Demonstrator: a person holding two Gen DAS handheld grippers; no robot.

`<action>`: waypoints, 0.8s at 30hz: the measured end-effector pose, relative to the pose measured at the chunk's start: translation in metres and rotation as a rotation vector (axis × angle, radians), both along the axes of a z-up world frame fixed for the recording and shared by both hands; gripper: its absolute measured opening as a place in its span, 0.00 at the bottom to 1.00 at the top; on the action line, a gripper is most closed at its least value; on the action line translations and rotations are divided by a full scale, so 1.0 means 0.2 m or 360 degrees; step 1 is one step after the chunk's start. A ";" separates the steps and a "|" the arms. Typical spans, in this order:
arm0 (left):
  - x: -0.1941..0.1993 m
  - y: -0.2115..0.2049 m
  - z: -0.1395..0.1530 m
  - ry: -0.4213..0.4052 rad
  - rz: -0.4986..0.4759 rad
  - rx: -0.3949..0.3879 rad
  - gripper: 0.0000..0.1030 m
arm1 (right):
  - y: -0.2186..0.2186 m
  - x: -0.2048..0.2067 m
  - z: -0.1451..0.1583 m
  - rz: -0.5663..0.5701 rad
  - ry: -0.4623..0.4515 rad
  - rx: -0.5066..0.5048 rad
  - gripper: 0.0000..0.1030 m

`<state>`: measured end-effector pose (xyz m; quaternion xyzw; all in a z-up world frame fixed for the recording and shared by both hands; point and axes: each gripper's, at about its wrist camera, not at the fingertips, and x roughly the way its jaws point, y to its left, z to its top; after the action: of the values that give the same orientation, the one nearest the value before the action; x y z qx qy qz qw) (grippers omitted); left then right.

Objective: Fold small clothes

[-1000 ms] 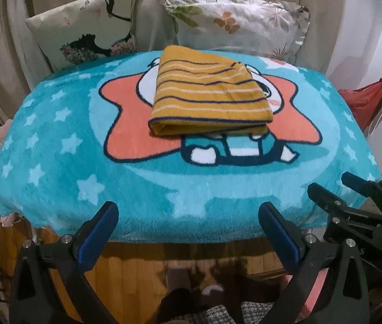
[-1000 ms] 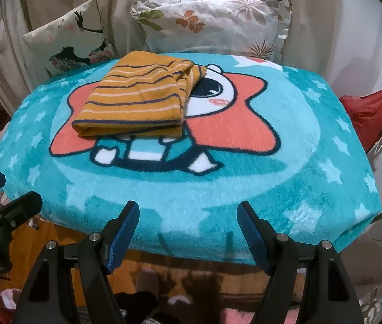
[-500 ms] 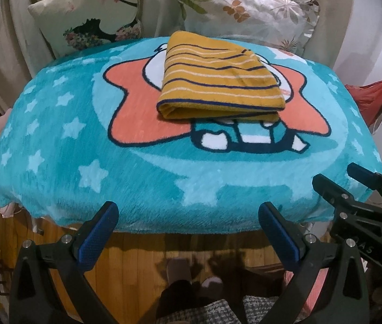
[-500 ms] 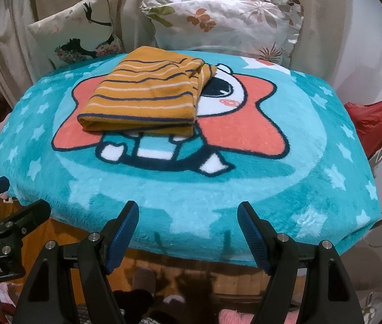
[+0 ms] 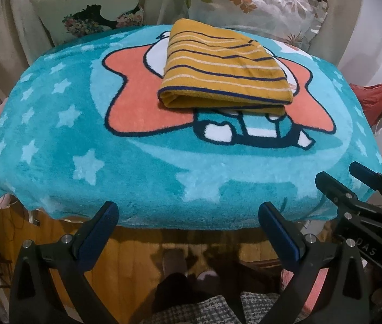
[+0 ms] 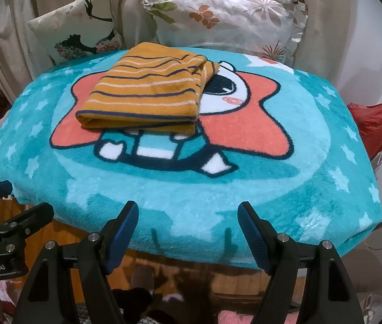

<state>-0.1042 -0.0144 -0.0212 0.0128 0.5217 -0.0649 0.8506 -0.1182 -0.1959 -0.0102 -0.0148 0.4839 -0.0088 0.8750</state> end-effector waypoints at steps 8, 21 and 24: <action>0.02 -0.04 -0.02 0.0022 -0.0059 0.0008 1.00 | -0.04 0.01 -0.02 -0.0022 0.0008 -0.0002 0.78; 0.05 -0.02 -0.06 0.0082 -0.0039 -0.0006 1.00 | -0.04 0.03 -0.02 -0.0010 0.0007 -0.0011 0.79; 0.06 -0.02 -0.07 0.0098 -0.0029 -0.0008 1.00 | -0.05 0.04 -0.03 -0.0004 0.0008 -0.0017 0.79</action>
<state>-0.0920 -0.0182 -0.0359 0.0135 0.5474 -0.0742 0.8335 -0.1108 -0.2060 -0.0153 -0.0187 0.4859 -0.0125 0.8737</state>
